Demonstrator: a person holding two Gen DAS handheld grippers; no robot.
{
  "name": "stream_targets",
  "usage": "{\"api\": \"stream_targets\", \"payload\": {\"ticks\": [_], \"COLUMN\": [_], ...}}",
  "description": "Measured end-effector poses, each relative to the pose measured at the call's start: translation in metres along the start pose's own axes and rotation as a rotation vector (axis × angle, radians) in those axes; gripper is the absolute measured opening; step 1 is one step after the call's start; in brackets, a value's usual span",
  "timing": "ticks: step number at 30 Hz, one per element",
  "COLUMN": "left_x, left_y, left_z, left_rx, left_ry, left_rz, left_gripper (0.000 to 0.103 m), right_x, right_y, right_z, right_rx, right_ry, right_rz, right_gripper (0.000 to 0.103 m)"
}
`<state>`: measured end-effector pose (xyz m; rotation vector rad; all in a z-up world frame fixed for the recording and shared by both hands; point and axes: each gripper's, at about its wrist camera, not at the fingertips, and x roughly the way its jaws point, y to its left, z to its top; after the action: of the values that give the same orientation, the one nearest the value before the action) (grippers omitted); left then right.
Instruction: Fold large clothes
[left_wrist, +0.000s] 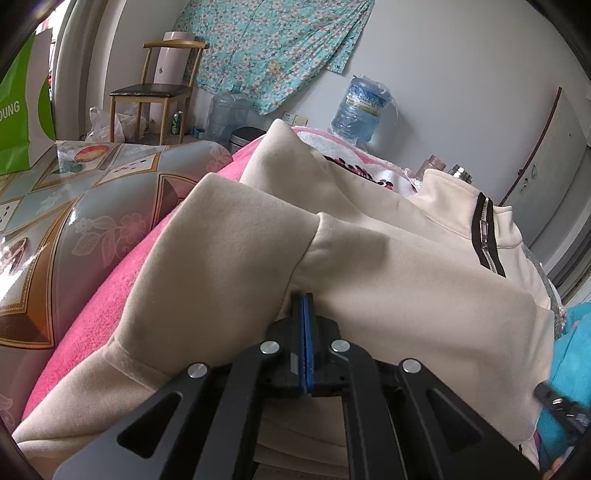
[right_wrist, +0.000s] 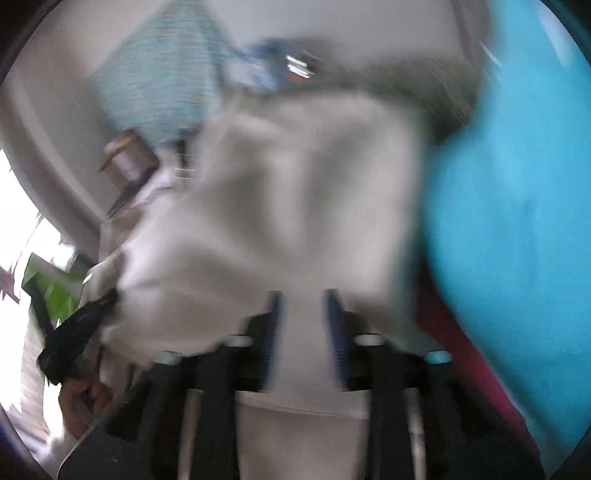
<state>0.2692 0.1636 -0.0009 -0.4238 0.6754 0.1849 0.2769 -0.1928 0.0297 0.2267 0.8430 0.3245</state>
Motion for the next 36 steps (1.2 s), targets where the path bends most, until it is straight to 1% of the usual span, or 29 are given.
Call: {"api": "stream_targets", "payload": {"ticks": [2,4,5,6,7,9,10,11,12,13,14,15,17,18,20,22,23,24,25,26,27,28,30,32,34,35,36], "left_x": [0.0,0.0,0.0,0.0,0.0,0.0,0.0,0.0,0.0,0.0,0.0,0.0,0.001,0.001,0.001,0.001,0.002,0.002,0.002,0.001,-0.001,-0.004,-0.011,-0.017,-0.021,-0.022,-0.023], "left_y": [-0.001,0.0,0.0,0.0,0.0,0.0,0.0,0.0,-0.001,-0.002,-0.001,-0.002,-0.002,-0.001,0.0,0.0,-0.002,-0.005,-0.01,-0.018,-0.024,-0.032,-0.043,-0.05,-0.051,-0.051,-0.052], "left_z": [0.0,0.0,0.0,0.0,0.0,0.0,0.0,0.0,0.0,0.0,0.0,0.0,0.0,0.0,0.001,0.003,0.006,0.009,0.011,0.014,0.015,0.015,0.012,0.01,0.011,0.013,0.017], "left_rx": [0.0,-0.001,0.0,-0.001,-0.001,-0.004,-0.005,-0.005,-0.005,-0.006,-0.006,-0.005,-0.007,-0.011,-0.017,-0.016,-0.007,0.019,0.057,0.114,0.162,0.235,0.334,0.373,0.357,0.345,0.327], "left_ry": [-0.001,0.0,0.0,0.001,0.002,0.002,0.002,0.001,0.002,0.002,0.002,0.003,0.005,0.007,0.014,0.03,0.048,0.071,0.094,0.12,0.131,0.136,0.131,0.126,0.125,0.128,0.136], "left_rz": [0.0,-0.001,-0.001,-0.001,-0.001,-0.006,-0.007,-0.008,-0.007,-0.008,-0.008,-0.007,-0.013,-0.019,-0.03,-0.03,-0.024,-0.013,0.005,0.029,0.047,0.073,0.1,0.105,0.082,0.072,0.047], "left_gripper": [0.003,0.003,0.003,0.003,0.003,0.003,0.003,0.003,0.003,0.003,0.003,0.003,0.003,0.003,0.003,0.003,0.003,0.003,0.003,0.003,0.003,0.003,0.004,0.011,0.015,0.017,0.018], "right_x": [0.012,0.029,0.037,0.048,0.053,0.057,0.057,0.056,0.055,0.055,0.053,0.051,0.045,0.042,0.033,0.025,0.02,0.015,0.009,0.001,-0.005,-0.015,-0.027,-0.037,-0.035,-0.039,-0.036], "right_y": [0.028,0.037,0.035,0.027,0.016,-0.008,-0.022,-0.033,-0.049,-0.066,-0.081,-0.085,-0.081,-0.075,-0.071,-0.059,-0.054,-0.04,-0.03,-0.018,-0.01,-0.001,0.006,0.005,0.008,0.003,0.001], "right_z": [0.001,0.0,-0.001,-0.001,-0.002,0.0,0.001,0.0,-0.002,-0.006,-0.011,-0.013,-0.014,-0.014,-0.013,-0.01,-0.008,-0.008,-0.009,-0.013,-0.016,-0.021,-0.03,-0.03,-0.027,-0.021,-0.011], "right_rx": [-0.071,-0.083,-0.066,-0.001,0.059,0.171,0.215,0.244,0.284,0.328,0.374,0.377,0.33,0.296,0.271,0.219,0.18,0.105,0.027,-0.062,-0.124,-0.195,-0.279,-0.298,-0.272,-0.243,-0.213], "right_ry": [0.045,0.097,0.122,0.158,0.175,0.155,0.146,0.139,0.132,0.135,0.13,0.127,0.131,0.132,0.142,0.159,0.164,0.17,0.172,0.165,0.157,0.139,0.122,0.113,0.108,0.111,0.116], "right_rz": [0.058,0.088,0.096,0.105,0.119,0.207,0.227,0.233,0.228,0.22,0.249,0.25,0.199,0.15,0.095,0.008,-0.024,-0.062,-0.099,-0.149,-0.188,-0.221,-0.231,-0.228,-0.22,-0.213,-0.196], "right_gripper": [0.039,0.039,0.039,0.04,0.043,0.042,0.036,0.026,0.019,0.0,0.0,0.0,0.0,0.0,0.0,0.0,0.001,0.005,0.013,0.027,0.038,0.05,0.051,0.053,0.056,0.056,0.056]}}
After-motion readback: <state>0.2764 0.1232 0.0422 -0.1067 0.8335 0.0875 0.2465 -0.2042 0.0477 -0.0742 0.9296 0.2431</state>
